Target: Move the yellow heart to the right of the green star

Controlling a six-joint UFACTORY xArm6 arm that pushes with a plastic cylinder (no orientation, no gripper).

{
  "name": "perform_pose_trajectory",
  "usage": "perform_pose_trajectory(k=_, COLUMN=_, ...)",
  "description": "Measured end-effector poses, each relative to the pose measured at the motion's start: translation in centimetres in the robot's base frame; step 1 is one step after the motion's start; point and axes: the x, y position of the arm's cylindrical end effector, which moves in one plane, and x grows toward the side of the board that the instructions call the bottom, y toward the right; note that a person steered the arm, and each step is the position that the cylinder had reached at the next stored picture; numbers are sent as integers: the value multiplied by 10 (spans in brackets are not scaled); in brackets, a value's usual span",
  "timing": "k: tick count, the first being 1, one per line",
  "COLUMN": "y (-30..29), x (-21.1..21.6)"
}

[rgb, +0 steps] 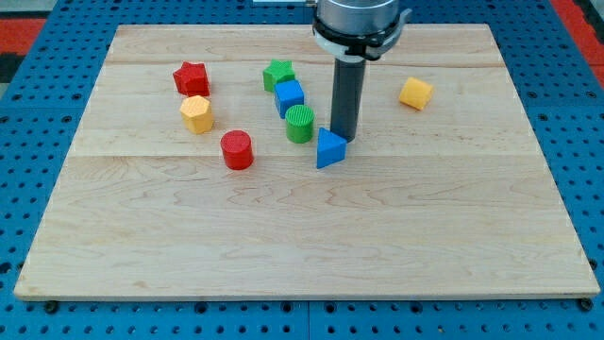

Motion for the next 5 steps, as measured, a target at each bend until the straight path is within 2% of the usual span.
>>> perform_pose_trajectory(k=1, y=-31, x=1)
perform_pose_trajectory(k=2, y=16, x=1)
perform_pose_trajectory(k=3, y=98, x=1)
perform_pose_trajectory(k=5, y=124, x=-80)
